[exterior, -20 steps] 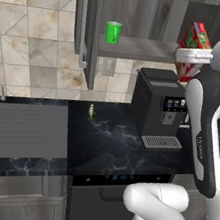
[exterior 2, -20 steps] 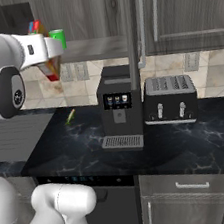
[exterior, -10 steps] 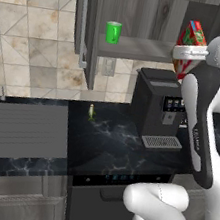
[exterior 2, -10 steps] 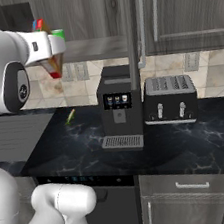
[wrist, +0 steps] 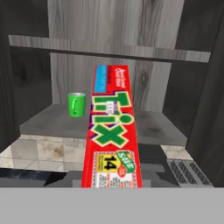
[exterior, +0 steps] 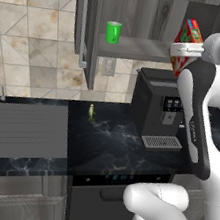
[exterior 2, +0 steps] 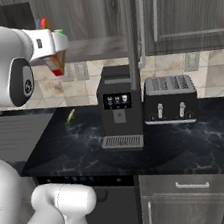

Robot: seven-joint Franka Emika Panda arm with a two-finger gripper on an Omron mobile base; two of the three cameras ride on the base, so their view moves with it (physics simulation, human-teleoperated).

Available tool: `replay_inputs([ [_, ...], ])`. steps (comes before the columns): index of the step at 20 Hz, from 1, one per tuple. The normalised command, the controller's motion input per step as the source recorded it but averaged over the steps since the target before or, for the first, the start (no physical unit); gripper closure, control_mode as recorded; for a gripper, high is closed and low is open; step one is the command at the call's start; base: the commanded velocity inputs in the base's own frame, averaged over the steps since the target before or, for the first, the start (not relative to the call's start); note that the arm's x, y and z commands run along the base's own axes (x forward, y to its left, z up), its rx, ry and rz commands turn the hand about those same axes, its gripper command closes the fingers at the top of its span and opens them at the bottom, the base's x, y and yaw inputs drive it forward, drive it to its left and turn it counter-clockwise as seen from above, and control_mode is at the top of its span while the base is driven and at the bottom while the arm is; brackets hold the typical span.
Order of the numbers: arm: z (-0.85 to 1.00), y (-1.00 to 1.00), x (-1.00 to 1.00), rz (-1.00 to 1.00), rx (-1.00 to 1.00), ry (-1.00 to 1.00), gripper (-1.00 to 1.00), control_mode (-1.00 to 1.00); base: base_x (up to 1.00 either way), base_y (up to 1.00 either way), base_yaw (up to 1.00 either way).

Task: Pick the jam and cereal from the counter and place them in the cabinets closest to them.

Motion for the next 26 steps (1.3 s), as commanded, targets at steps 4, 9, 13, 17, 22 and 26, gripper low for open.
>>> replay_inputs([
  [4, 0.0, 0.0, 0.18, 0.0, 0.0, 0.0, 1.0, -1.0, 0.0, 0.0, 0.0],
  [9, 0.0, 0.0, 0.18, 0.0, 0.0, 0.0, 1.0, -1.0, 0.0, 0.0, 0.0],
  [13, 0.0, 0.0, 0.2, 0.0, 0.0, 0.0, 1.0, -1.0, 0.0, 0.0, 0.0],
  [17, 0.0, 0.0, 0.19, 0.0, 0.0, 0.0, 1.0, -1.0, 0.0, 0.0, 0.0],
  [22, 0.0, 0.0, 0.18, 0.0, 0.0, 0.0, 1.0, -1.0, 0.0, 0.0, 0.0],
  [26, 0.0, 0.0, 0.17, 0.0, 0.0, 0.0, 1.0, -1.0, 0.0, 0.0, 0.0],
])
